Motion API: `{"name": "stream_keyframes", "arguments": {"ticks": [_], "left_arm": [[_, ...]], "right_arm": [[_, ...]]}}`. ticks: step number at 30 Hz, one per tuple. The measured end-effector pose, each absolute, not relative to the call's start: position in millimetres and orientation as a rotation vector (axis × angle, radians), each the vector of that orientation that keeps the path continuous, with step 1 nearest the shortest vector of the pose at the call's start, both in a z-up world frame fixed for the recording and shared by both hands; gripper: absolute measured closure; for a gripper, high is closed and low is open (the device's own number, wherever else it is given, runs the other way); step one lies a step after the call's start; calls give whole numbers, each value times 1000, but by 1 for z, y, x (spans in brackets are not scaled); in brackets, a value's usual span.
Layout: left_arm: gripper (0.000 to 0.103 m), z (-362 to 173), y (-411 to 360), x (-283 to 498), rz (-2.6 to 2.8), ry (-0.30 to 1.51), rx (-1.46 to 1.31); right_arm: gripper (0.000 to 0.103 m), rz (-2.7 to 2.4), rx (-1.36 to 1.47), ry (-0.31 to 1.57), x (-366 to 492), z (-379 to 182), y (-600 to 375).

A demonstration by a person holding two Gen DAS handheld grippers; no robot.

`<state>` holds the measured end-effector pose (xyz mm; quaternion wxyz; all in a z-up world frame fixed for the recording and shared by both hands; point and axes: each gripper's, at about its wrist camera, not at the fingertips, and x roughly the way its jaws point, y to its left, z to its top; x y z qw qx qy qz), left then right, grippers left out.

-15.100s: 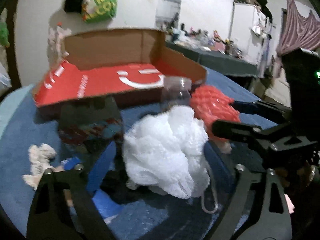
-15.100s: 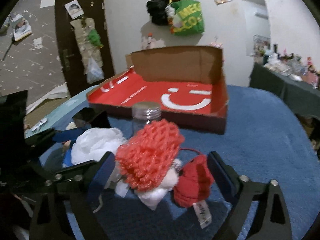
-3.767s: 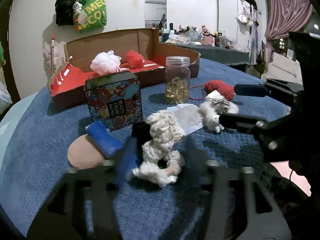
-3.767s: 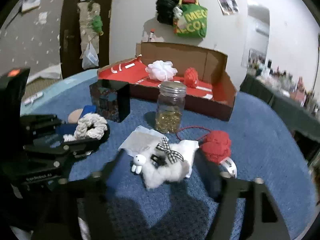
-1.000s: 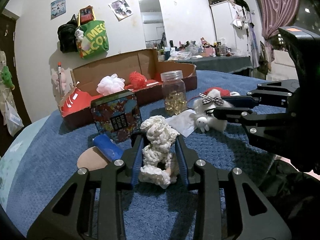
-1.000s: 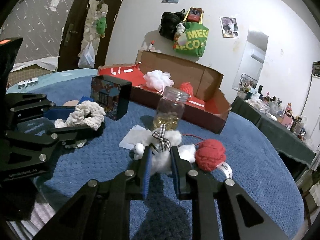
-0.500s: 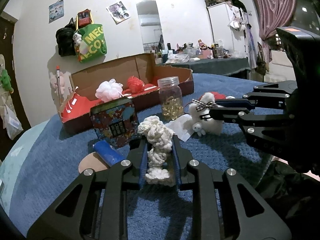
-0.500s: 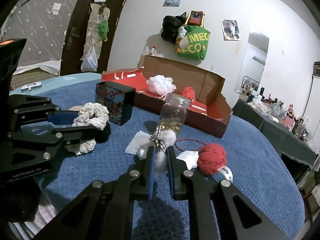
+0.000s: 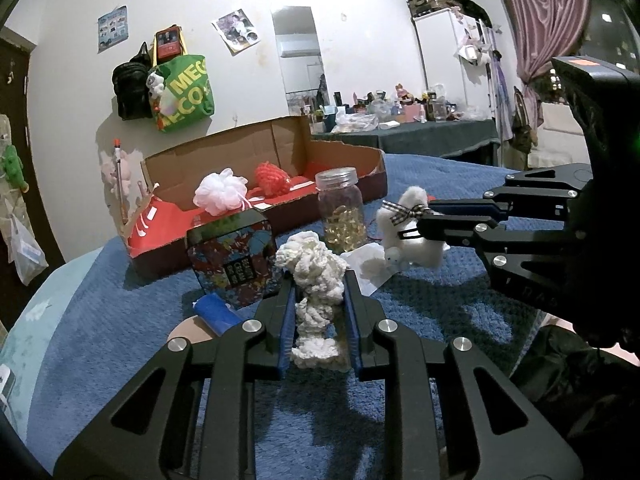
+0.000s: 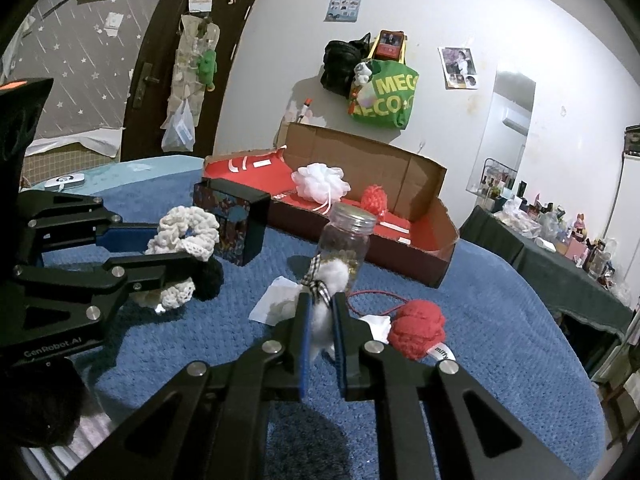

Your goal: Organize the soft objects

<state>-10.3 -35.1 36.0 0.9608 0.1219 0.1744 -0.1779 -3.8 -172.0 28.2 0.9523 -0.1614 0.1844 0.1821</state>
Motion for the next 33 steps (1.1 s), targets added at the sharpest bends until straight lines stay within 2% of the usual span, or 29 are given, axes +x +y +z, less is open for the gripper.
{"name": "stream_keyframes", "arguments": {"ticks": [13,33], "left_arm": [[83,59,-13,-6,-313,351,202],[83,74,59,51,-186,491,103]], "right_arm": [[92,343,-311,346,-4,48,-176],[92,257,-334,390,43,64,-195]]}}
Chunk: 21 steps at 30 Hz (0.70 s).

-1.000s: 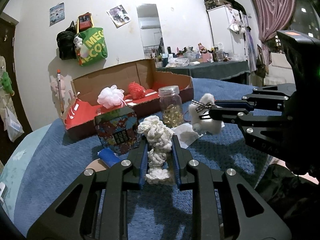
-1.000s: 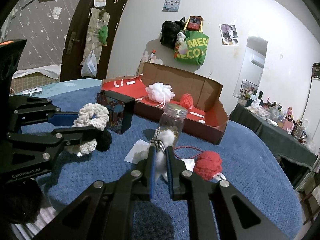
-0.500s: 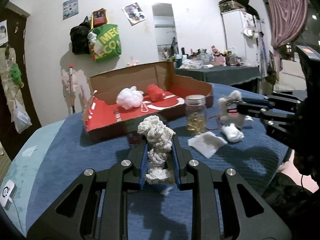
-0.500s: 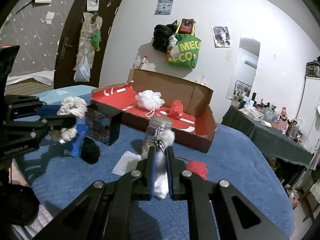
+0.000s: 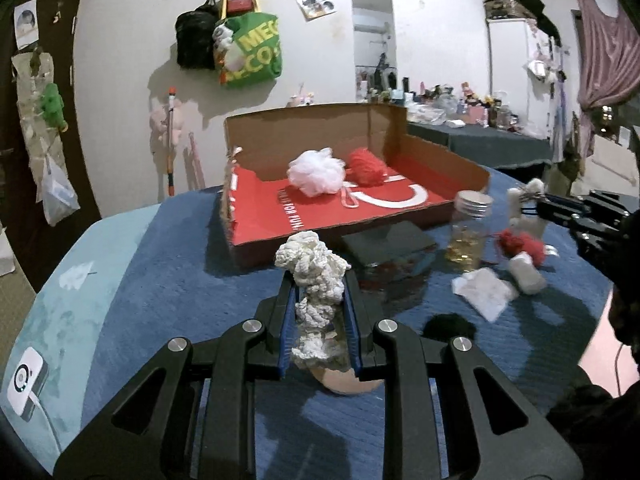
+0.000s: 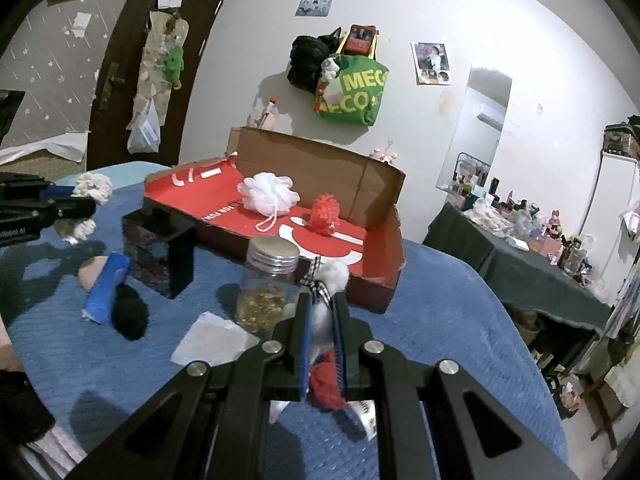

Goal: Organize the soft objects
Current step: 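Carry the crochet scrunchie in the left tool while the right tool carries the plush toy over the red box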

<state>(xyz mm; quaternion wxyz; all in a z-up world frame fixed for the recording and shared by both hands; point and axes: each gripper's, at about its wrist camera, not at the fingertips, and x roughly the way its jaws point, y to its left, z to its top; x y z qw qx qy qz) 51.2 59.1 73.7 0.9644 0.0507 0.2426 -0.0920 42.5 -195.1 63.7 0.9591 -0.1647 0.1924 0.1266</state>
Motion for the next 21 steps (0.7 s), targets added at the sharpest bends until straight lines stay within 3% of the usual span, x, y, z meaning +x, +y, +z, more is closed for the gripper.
{"name": "stream_keyframes", "arguments": {"ticks": [21], "left_arm": [[83,85,78,130,-308,597,59]], "right_arm": [[92,301,-330,487,117,80,-200]]}}
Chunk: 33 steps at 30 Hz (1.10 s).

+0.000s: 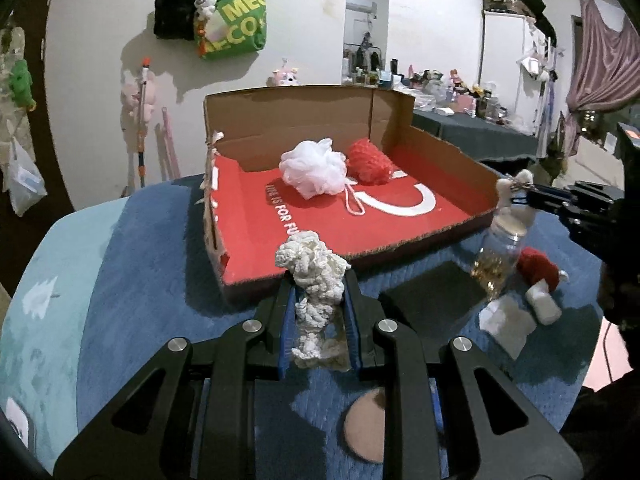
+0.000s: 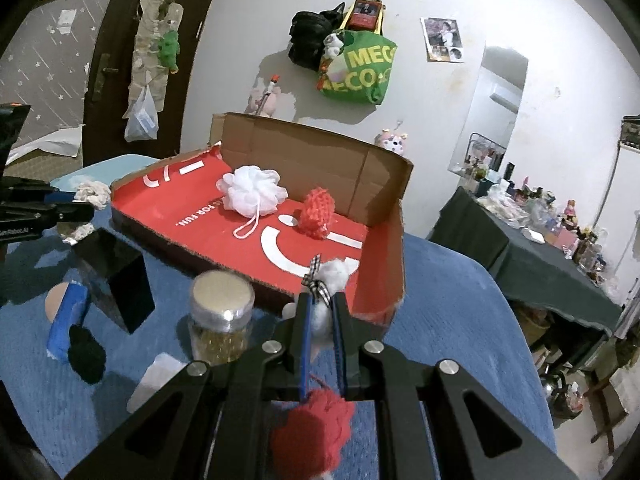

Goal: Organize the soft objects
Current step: 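Carry the crochet scrunchie in the left tool while the right tool carries the plush toy over the red box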

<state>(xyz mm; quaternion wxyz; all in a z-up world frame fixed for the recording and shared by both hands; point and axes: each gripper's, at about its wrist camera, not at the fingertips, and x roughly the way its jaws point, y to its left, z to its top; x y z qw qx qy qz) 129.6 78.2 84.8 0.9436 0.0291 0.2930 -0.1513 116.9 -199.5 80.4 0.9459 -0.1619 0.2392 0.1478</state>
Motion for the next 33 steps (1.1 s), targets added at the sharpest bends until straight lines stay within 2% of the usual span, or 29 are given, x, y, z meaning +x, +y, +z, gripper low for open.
{"name": "stream_keyframes", "arguments": {"ticks": [14,33], "left_arm": [[83,102,60,208,-399,680,38],[83,62,56,269,-376,898,27]], "right_arm": [[92,397,-333,554,188,100,-179],[92,429,-174,936,284,66,-187]]}}
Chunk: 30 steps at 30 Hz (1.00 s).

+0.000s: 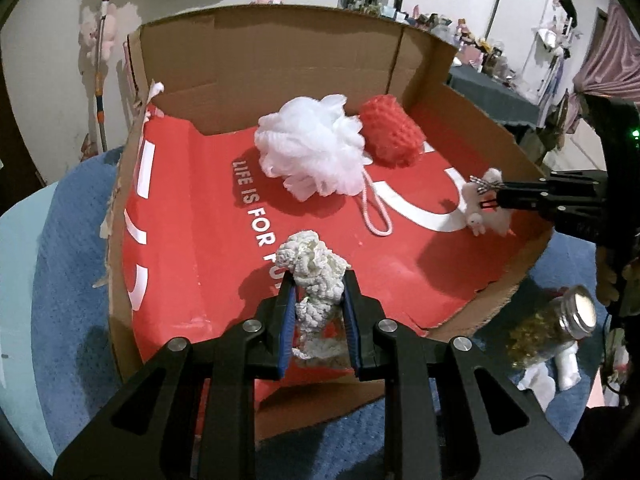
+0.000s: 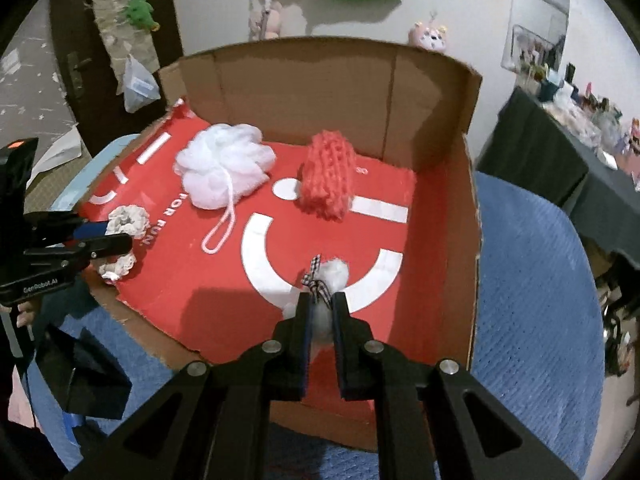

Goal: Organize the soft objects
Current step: 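Carry the crochet scrunchie in the left tool while the right tool carries the plush toy over the red box, then open the left tool to drop the scrunchie while the right tool drops the plush toy into the box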

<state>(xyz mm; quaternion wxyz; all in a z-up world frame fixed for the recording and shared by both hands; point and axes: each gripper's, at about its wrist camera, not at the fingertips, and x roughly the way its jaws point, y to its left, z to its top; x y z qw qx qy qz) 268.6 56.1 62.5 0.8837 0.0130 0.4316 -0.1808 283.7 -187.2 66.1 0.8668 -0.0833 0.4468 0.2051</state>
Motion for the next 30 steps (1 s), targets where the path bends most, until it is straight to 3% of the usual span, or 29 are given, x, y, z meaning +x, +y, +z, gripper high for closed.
{"name": "stream_keyframes", "arguments": {"ticks": [16,18,23,30], "left_arm": [[83,53,54,278,-345,918,74],[82,53,54,278,-338,920,76],[81,53,53,278,-325,924,87],[77,53,53,279,-333,933,70]], "right_arm": [[85,354,-242,981,296,61,-185],[80,342,-283,974,294,60,-180],[50,313,-351,960,290,55,-175],[42,296,-400,928,285,56,-171]]}}
